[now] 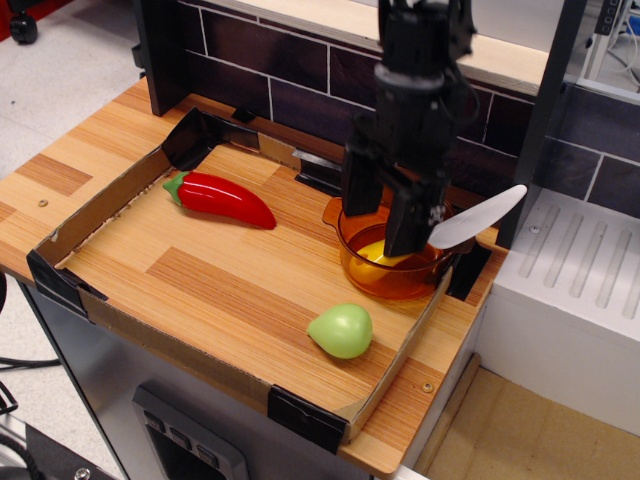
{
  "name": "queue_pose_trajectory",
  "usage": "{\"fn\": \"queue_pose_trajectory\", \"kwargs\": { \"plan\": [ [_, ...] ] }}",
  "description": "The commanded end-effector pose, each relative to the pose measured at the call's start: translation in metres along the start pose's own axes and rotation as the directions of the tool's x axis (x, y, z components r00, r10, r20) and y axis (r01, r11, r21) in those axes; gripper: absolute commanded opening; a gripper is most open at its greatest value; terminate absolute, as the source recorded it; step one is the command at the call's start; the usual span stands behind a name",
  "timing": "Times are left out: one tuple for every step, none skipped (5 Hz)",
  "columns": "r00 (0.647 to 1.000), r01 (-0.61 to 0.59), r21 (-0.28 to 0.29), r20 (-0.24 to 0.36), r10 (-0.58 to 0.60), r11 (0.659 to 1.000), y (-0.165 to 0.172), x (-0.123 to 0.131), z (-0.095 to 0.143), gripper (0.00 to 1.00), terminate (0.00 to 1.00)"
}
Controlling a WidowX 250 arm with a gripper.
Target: Put knife in pot
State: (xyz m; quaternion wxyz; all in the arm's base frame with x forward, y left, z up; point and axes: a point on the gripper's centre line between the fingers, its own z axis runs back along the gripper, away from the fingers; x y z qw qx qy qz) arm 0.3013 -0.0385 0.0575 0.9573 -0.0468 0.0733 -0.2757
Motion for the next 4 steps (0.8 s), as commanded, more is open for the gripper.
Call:
{"fn": "queue_pose_trajectory", "kwargs": {
  "plan": [
    [0.977, 0.024, -0.013, 0.212, -0.021, 1.000, 0.016, -0.033, 0.074, 1.00, 0.00],
    [0.974, -0.043, 0.005, 0.225, 0.041, 0.999, 0.024, -0.051, 0.085, 1.00, 0.00],
    [0.974, -0.043, 0.005, 0.225, 0.041, 0.999, 0.024, -0.051, 0.085, 1.00, 0.00],
    [0.974, -0.043, 0.005, 0.225, 0.041, 0.999, 0.024, -0.051, 0.085, 1.00, 1.00]
  ]
}}
